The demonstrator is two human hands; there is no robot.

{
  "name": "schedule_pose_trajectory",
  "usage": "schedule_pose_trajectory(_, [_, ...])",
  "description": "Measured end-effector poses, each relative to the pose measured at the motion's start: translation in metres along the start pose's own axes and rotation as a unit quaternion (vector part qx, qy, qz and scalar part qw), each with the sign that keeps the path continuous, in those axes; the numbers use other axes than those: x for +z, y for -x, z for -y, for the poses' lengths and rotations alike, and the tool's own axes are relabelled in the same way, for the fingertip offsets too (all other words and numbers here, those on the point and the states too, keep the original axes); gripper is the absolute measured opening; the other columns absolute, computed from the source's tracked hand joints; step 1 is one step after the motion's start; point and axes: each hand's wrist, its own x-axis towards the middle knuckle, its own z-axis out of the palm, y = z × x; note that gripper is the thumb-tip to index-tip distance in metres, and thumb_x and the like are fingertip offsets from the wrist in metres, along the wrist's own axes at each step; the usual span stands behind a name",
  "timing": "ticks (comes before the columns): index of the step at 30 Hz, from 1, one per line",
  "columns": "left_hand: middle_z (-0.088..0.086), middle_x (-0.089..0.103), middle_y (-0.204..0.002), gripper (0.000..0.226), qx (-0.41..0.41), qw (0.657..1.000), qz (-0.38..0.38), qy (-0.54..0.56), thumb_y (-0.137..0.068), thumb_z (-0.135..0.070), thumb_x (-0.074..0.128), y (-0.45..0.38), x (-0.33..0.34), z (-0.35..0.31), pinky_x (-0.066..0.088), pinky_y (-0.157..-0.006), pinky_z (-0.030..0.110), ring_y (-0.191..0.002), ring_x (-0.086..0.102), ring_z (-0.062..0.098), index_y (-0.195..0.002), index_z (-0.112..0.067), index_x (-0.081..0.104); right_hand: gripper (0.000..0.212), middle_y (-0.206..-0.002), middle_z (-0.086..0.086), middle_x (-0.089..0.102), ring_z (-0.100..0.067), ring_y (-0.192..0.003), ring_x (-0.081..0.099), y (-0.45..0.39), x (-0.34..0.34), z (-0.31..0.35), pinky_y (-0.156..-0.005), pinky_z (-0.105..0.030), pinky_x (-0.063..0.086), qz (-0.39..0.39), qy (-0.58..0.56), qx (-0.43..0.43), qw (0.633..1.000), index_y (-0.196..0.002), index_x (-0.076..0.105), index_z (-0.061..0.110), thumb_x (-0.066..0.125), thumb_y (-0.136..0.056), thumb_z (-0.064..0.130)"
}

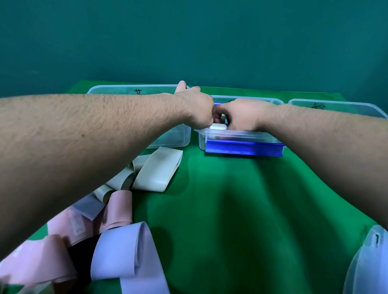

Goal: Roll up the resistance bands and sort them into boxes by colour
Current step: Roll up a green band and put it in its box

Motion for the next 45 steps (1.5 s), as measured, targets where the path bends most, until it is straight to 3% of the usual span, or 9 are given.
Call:
schedule_pose_trajectory(8, [-0.011,0.063,-0.109,0.034,0.013,1.000,-0.019,0.013,-0.095,-0.035,0.035,0.002,0.000,0.002,0.024,-0.090,0.044,-0.104,0.041,0.020,-0.104,-0.029,0.067,0.030,-0.081,0.016,0.053,-0.019,-0.075,0.051,0.002,0.001,-0.002,-0.066,-0.030,0.036,-0.014,-0.022,-0.018,0.999,-0.099,0.049,0.028,0.072,-0.079,0.030])
schedule_pose_trajectory(11, [-0.011,0.066,-0.104,0.034,0.018,0.999,-0.026,0.024,-0.093,-0.031,0.035,0.004,-0.002,0.003,0.024,-0.094,0.045,-0.110,0.047,0.020,-0.103,-0.031,0.067,0.035,-0.081,0.014,0.053,-0.019,-0.077,0.052,0.003,0.001,-0.003,-0.067,-0.031,0.039,-0.020,-0.043,-0.011,0.999,-0.102,0.050,0.028,0.075,-0.078,0.032])
schedule_pose_trajectory(23, [-0.008,0.066,-0.088,0.031,0.013,0.999,-0.028,0.014,-0.090,-0.027,0.038,0.005,-0.008,0.003,0.021,-0.094,0.047,-0.098,0.055,0.020,-0.098,-0.029,0.069,0.041,-0.079,0.003,0.055,-0.019,-0.069,0.049,0.008,0.000,-0.008,-0.069,-0.034,0.045,-0.023,-0.106,0.006,0.994,-0.104,0.054,0.021,0.081,-0.074,0.029])
schedule_pose_trajectory(28, [-0.008,0.059,-0.077,0.030,0.009,1.000,-0.026,-0.002,-0.092,-0.028,0.037,0.012,-0.016,0.000,0.022,-0.099,0.049,-0.086,0.055,0.021,-0.097,-0.027,0.067,0.042,-0.077,0.003,0.057,-0.018,-0.066,0.050,0.019,-0.002,-0.013,-0.065,-0.034,0.045,-0.064,-0.133,0.034,0.988,-0.103,0.057,0.026,0.080,-0.073,0.044])
schedule_pose_trajectory(33, [-0.002,0.065,-0.090,0.026,0.025,0.999,-0.004,-0.019,-0.091,-0.024,0.043,0.011,-0.025,-0.007,0.035,-0.076,0.036,-0.090,0.059,0.023,-0.100,-0.023,0.068,0.026,-0.071,0.010,0.053,-0.009,-0.060,0.046,0.037,-0.010,-0.013,-0.056,-0.022,0.036,-0.139,-0.180,0.051,0.972,-0.099,0.060,0.025,0.071,-0.086,0.045])
schedule_pose_trajectory(38, [-0.003,0.056,-0.079,0.019,0.037,0.996,0.005,-0.080,-0.093,-0.015,0.050,0.011,-0.022,-0.011,0.039,-0.059,0.030,-0.078,0.057,0.024,-0.100,-0.019,0.066,0.029,-0.068,0.012,0.052,-0.005,-0.061,0.046,0.056,-0.011,-0.005,-0.053,-0.013,0.033,-0.102,-0.140,0.034,0.984,-0.091,0.063,0.027,0.066,-0.087,0.055])
schedule_pose_trajectory(42, [-0.002,0.065,-0.092,0.018,0.036,0.993,-0.044,-0.101,-0.087,-0.014,0.059,0.013,-0.026,-0.007,0.042,-0.061,0.031,-0.089,0.062,0.026,-0.100,-0.023,0.069,0.037,-0.066,0.009,0.052,-0.005,-0.060,0.046,0.066,-0.007,-0.006,-0.059,-0.023,0.037,-0.098,-0.132,0.038,0.986,-0.091,0.064,0.028,0.067,-0.081,0.064])
schedule_pose_trajectory(45, [-0.004,0.063,-0.085,0.015,0.038,0.993,-0.072,-0.084,-0.086,-0.017,0.058,0.018,-0.032,-0.005,0.038,-0.059,0.029,-0.084,0.060,0.026,-0.095,-0.024,0.068,0.037,-0.063,0.008,0.052,-0.007,-0.059,0.046,0.071,-0.007,-0.009,-0.060,-0.028,0.038,-0.120,-0.127,0.045,0.984,-0.086,0.063,0.029,0.061,-0.084,0.066])
